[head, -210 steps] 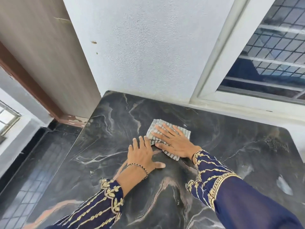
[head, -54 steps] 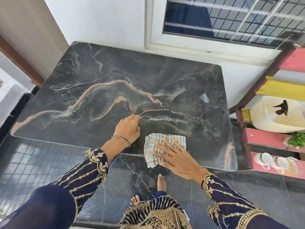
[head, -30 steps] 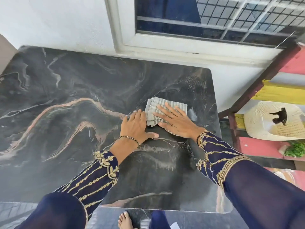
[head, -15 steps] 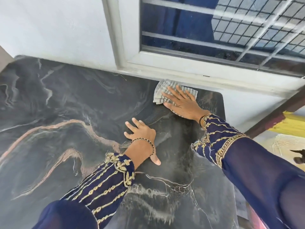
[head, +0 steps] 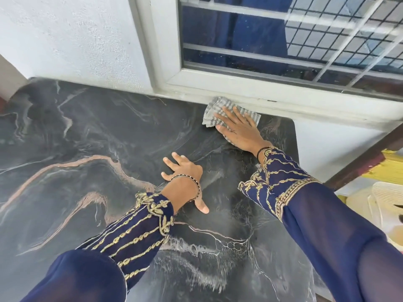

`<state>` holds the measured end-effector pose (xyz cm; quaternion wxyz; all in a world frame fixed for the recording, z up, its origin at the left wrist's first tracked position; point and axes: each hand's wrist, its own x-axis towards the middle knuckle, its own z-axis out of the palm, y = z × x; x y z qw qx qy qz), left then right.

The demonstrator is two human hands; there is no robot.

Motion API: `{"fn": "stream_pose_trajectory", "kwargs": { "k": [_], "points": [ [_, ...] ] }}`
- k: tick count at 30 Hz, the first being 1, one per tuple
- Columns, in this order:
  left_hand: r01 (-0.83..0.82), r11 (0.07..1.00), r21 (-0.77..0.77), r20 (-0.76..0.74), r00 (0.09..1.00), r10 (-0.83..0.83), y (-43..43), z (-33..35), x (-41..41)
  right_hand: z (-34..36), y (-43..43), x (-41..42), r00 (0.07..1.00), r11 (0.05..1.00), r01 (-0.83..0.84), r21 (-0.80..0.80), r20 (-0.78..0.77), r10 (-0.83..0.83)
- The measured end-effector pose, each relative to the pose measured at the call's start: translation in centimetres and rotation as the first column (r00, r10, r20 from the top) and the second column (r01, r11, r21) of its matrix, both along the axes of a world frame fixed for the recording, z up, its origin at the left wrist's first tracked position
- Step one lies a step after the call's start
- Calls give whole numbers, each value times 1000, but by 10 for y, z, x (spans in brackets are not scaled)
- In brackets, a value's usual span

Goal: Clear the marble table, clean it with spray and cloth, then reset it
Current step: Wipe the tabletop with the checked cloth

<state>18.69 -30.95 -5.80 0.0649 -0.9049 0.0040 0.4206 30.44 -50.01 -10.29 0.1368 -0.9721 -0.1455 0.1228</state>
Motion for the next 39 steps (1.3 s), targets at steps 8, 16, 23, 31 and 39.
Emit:
{"fn": "stream_pose_trajectory", "kwargs": {
  "k": [8, 16, 23, 31, 39],
  "points": [
    [91, 995, 40, 28, 995, -92, 1, -1, 0, -2, -49, -9, 998, 997, 67, -29, 8, -67],
    [22, 1000, 11, 48, 999, -22, -2, 4, -5, -4, -46, -60, 988, 988, 154, 3, -9, -154],
    [-34, 986, -164, 213, 975, 69, 10, 15, -40, 0, -19, -171, 994, 995, 101, -6, -34, -101],
    [97, 891, -444, 518, 839, 167, 22, 14, -153, 10, 18, -311, 991, 995, 95, 7, -91, -94],
    [139, 854, -501, 519, 838, 168, 53, 16, -237, 12, 51, -429, 999, 999, -10, -34, -52, 8]
  ]
}}
